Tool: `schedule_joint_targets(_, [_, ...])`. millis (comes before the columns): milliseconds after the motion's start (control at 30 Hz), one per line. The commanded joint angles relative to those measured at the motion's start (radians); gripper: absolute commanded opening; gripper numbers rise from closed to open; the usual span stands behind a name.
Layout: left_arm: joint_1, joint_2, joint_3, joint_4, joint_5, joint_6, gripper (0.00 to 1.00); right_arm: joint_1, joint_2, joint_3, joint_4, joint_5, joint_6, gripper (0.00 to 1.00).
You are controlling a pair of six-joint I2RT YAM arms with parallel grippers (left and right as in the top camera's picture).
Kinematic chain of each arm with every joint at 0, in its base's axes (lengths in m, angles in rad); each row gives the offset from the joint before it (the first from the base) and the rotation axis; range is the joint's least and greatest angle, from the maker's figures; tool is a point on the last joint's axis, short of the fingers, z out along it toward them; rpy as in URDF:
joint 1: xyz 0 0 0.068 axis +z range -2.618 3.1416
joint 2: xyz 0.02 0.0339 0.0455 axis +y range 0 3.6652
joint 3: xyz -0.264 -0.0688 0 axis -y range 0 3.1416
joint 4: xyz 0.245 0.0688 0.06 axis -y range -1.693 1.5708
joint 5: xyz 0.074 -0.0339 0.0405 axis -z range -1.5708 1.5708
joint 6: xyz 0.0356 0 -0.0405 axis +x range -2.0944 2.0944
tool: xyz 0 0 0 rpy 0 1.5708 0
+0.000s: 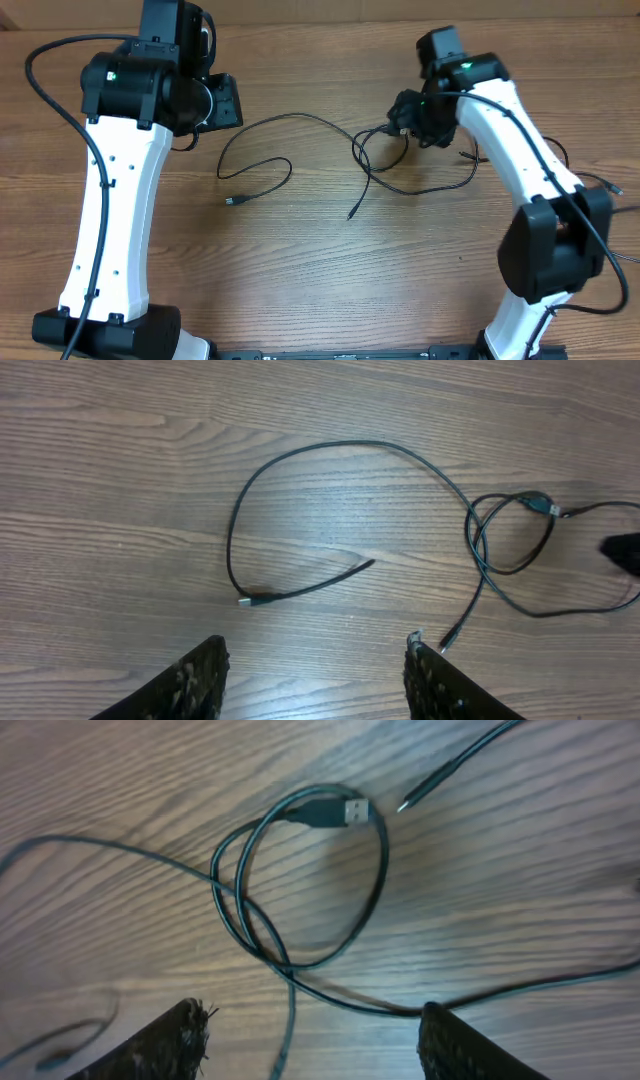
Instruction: Untangle cables
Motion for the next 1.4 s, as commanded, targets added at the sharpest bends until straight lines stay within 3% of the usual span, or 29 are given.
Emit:
schedule_joint_targets(0, [-0.002,0.003,0.013,0.002,0.007,0.037,0.57,0.043,0.038,-0.022,0.024,0.061,0.108,0.66])
schedule_joint_targets(400, [-0.002,0.003,0.013,-0.007,0.007,0.055,0.57,0.093,0.127,-0.089,0.082,0.143,0.338,0.66])
schedule_joint_targets(667, [-0.002,0.003,0.013,-0.016,0.007,0.055,0.57,0.093,0.128,-0.191,0.181,0.159,0.417,0.65])
schedule_joint_targets(833, [-0.002,0.003,0.013,-0.015,0.007,0.055,0.57,0.093,0.128,-0.234,0.201,0.158,0.418,0.50])
schedule_joint_targets(867, [-0.002,0.003,0.013,-0.015,0.007,0.055,0.57,0.093,0.128,-0.235,0.200,0.158,0.417,0.42])
schedule_joint_targets(933, [-0.002,0.003,0.013,-0.015,0.007,0.055,0.56,0.093,0.128,-0.234,0.196,0.157,0.417,0.08])
schedule_joint_targets(967, [-0.002,0.003,0.013,-0.015,0.007,0.055,0.57,0.093,0.127,-0.234,0.195,0.157,0.416,0.04])
schedule_joint_targets(1167, [-0.002,0.003,0.013,-0.015,0.007,0.055,0.57,0.074,0.098,-0.164,0.145,0.161,0.261,0.04])
schedule_joint_targets(1367, [-0.002,0.003,0.013,-0.009,0.007,0.055,0.57,0.027,-0.031,0.043,0.047,0.156,0.061,0.04])
